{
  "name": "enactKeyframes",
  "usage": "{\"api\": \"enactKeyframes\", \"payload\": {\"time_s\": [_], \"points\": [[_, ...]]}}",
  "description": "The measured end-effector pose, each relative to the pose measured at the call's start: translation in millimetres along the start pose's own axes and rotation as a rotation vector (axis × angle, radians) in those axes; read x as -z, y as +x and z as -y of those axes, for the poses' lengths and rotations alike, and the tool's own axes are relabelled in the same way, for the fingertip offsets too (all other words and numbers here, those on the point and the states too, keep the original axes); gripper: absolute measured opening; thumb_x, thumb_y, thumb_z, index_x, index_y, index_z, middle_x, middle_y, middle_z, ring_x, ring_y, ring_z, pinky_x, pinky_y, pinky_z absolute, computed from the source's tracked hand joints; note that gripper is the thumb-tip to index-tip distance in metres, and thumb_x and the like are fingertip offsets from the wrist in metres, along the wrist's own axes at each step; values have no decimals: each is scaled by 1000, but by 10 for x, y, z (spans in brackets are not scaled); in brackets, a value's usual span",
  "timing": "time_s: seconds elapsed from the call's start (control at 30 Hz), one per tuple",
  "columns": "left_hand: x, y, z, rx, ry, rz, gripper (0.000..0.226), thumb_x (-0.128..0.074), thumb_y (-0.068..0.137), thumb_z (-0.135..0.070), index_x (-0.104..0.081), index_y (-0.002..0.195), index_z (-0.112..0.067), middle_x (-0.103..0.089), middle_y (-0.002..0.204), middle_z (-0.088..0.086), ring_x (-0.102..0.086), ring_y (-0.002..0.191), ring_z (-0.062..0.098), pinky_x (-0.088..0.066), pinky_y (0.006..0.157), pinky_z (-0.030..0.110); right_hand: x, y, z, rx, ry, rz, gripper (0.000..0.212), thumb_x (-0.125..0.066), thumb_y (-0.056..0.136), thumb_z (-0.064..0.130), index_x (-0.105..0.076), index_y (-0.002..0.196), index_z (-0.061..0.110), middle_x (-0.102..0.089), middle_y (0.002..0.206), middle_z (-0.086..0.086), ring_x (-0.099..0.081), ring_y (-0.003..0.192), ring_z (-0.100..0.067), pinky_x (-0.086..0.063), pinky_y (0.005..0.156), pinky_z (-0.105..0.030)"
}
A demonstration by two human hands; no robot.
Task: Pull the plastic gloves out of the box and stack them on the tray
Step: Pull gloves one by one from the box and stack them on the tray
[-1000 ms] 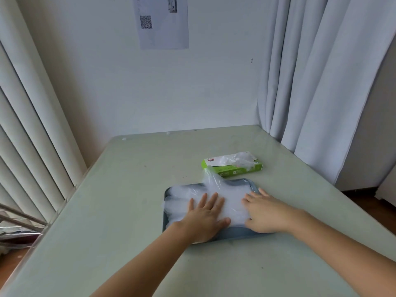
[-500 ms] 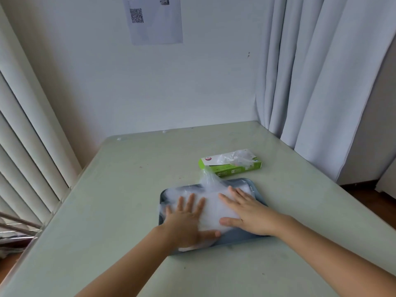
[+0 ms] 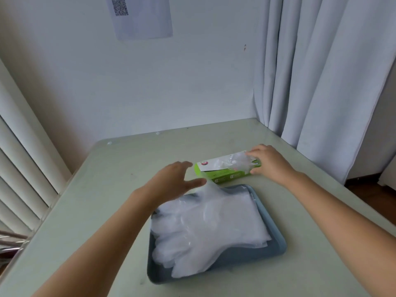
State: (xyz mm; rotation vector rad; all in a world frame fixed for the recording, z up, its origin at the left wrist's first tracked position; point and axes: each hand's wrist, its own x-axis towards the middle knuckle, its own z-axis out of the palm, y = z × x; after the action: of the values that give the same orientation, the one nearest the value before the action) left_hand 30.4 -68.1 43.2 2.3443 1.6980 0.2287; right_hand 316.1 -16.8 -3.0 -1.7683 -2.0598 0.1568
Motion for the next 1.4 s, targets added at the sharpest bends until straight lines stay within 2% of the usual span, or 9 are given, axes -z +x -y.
{"api": "enactKeyframes", "payload": {"time_s": [0.13,0.3,0.4,0.53,0.67,0.93,1.23,1.3,1.4], "points": [[-121,489,-81,-54,-113,-44,61,-62,88,-45,-44,140,-19,-48,142,1,-43,131,19,-32,102,26,-5,160,-101,39,243,-87,16,-70,84,10,-76,99,8,-69,104,-6,-63,93,-20,-41,80,-19],[-399,932,-214,-55,-215,12,66,-64,88,-41,-38,144,-16,-44,146,3,-44,131,20,-32,105,27,33,259,32,1,330,-115,9,-64,90,16,-73,89,13,-67,78,5,-54,57,1,-39,56,-9],[-570,1110,-266,-32,-210,81,72,-58,91,-45,-27,150,-16,-34,152,5,-35,137,24,-27,109,31,1,297,168,-14,392,-127,14,-55,95,13,-63,84,11,-62,62,3,-52,46,0,-42,54,-15],[-710,1229,-225,4,-255,101,57,-59,91,-42,-42,140,-18,-52,135,6,-50,121,28,-37,103,36,43,355,283,20,374,-200,17,-51,96,15,-58,82,10,-66,61,-6,-56,51,-9,-44,55,-22],[-715,1250,-204,-11,-309,90,49,-64,88,-35,-51,131,-15,-60,123,6,-55,111,27,-43,95,34,145,442,359,99,293,-213,16,-47,96,10,-58,84,9,-69,75,-6,-66,69,-12,-54,73,-31],[-703,1197,-126,-38,-332,87,64,-65,88,-37,-39,142,-13,-48,139,6,-46,124,24,-34,100,27,458,663,153,40,298,-300,20,-44,92,0,-58,79,7,-66,71,-12,-69,73,-27,-55,81,-45],[-664,1196,-145,-24,-253,116,70,-64,89,-36,-33,147,-11,-39,148,6,-39,134,23,-29,107,27,1192,564,306,135,269,-631,19,-45,95,6,-61,87,1,-64,76,-7,-66,78,-27,-50,74,-26],[-606,1204,-178,9,-407,21,60,-65,89,-22,-41,143,-10,-45,145,5,-44,131,21,-34,101,23,1240,501,423,181,274,-624,18,-48,95,11,-64,90,5,-68,80,-7,-66,79,-26,-53,75,-33],[-415,1173,-274,151,-1004,-109,39,-56,92,-8,-56,131,-6,-60,125,8,-55,109,18,-39,89,23,1299,358,600,265,344,-577,14,-54,93,17,-67,93,12,-73,90,-4,-68,83,-20,-54,83,-44]]}}
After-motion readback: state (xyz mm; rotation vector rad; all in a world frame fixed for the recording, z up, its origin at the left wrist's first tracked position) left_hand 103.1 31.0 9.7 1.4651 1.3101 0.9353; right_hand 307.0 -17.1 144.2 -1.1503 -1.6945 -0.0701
